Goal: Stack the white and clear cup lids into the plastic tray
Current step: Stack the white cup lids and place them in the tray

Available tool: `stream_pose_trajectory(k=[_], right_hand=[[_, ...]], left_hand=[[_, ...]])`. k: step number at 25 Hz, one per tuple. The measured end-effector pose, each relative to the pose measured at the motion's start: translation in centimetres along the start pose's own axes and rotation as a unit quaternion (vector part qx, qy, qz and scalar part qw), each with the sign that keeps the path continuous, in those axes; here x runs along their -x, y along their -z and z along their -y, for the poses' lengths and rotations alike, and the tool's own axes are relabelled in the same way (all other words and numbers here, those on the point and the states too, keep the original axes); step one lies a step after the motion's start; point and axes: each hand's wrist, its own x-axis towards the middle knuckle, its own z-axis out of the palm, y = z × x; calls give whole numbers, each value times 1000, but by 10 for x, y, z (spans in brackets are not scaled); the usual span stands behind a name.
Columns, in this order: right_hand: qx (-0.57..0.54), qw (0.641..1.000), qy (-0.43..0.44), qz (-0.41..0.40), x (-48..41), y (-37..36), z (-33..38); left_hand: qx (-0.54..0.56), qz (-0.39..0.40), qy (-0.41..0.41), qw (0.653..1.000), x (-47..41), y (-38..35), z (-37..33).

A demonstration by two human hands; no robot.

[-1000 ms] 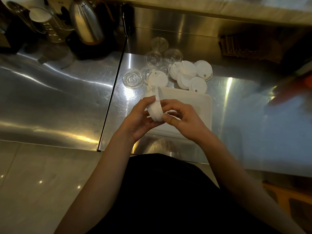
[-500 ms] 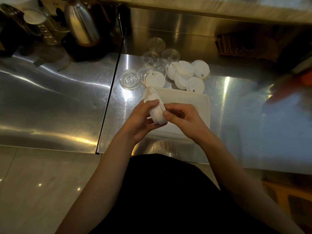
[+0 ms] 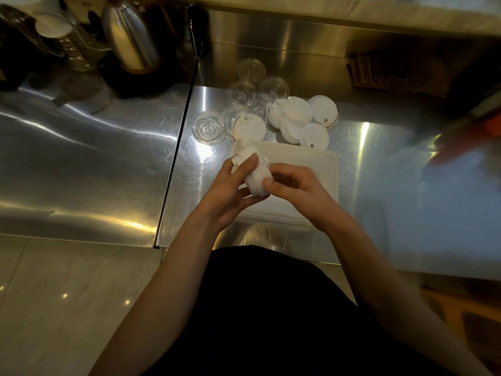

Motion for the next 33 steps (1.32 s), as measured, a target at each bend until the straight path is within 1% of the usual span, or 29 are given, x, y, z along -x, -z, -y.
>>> stream_pose_trajectory(k=[4, 9, 13, 16, 18, 20, 24, 26, 33], right_hand=[[-2, 998, -7, -60, 0, -5, -3], [-19, 996, -8, -83, -2, -3, -3], [-70, 991, -13, -115, -2, 0, -3], [-94, 985, -32, -143, -3, 3, -7], [-85, 983, -46, -158, -6, 5, -12], [-72, 980, -59, -174, -8, 7, -18], [-35, 967, -89, -236, -9, 9, -28], [-19, 960, -106, -258, -10, 11, -33], [6, 945, -163, -282, -11, 14, -51]], left_hand=[[-29, -28, -10, 999, 4, -11, -1], [-51, -31, -23, 998, 3, -5, -4], [-65, -61, -35, 995, -4, 5, -4], [-85, -66, -57, 993, -7, 8, -1], [-109, -66, -73, 989, -8, 10, 2], [-127, -83, -86, 985, -11, 12, 6], [-154, -115, -91, 977, -17, 17, 17], [-161, -126, -85, 975, -20, 15, 23], [-180, -156, -56, 969, -29, 14, 36]])
